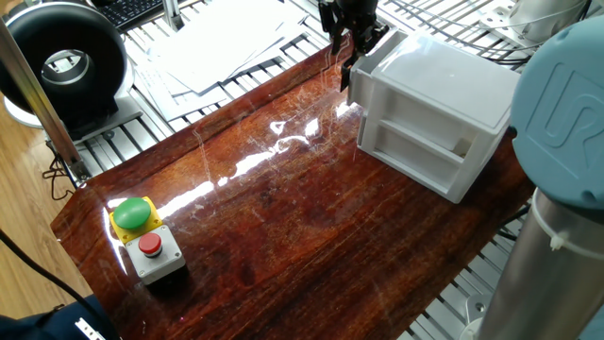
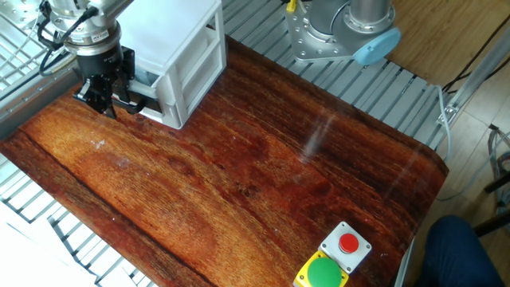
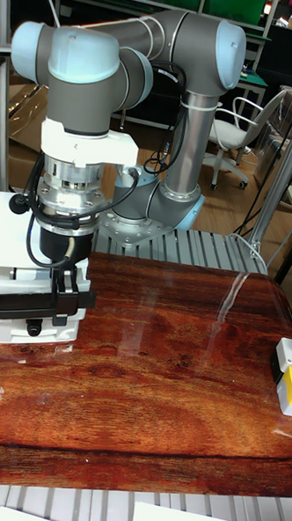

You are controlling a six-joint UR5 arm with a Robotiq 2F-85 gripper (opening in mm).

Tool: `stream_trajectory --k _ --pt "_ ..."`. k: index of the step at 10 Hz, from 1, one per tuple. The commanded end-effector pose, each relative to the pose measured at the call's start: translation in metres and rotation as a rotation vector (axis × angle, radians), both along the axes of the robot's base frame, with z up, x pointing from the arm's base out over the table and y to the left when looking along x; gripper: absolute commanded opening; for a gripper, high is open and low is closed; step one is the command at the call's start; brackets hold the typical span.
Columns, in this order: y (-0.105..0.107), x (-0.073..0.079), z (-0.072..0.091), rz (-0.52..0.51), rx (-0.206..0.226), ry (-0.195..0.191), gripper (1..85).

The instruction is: Take something out of a drawer

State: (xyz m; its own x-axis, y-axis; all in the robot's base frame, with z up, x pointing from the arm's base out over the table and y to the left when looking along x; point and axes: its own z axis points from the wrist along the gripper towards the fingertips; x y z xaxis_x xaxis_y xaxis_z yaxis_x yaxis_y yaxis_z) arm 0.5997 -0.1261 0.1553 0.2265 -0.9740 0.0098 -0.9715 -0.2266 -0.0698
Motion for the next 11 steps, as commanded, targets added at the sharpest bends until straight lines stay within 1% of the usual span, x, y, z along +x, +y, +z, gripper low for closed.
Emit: stream_trajectory --k 1,5,8,11 --pt "0.004 0.007 0.0 -0.015 0.008 -0.012 42.7" --pt "0.007 0.017 0.002 -0.02 0.005 -0.025 42.3" --pt "0.007 0.022 0.003 -0.02 0.004 -0.044 42.0" --pt "0.007 0.024 0.004 -0.032 -0.002 -0.044 41.7"
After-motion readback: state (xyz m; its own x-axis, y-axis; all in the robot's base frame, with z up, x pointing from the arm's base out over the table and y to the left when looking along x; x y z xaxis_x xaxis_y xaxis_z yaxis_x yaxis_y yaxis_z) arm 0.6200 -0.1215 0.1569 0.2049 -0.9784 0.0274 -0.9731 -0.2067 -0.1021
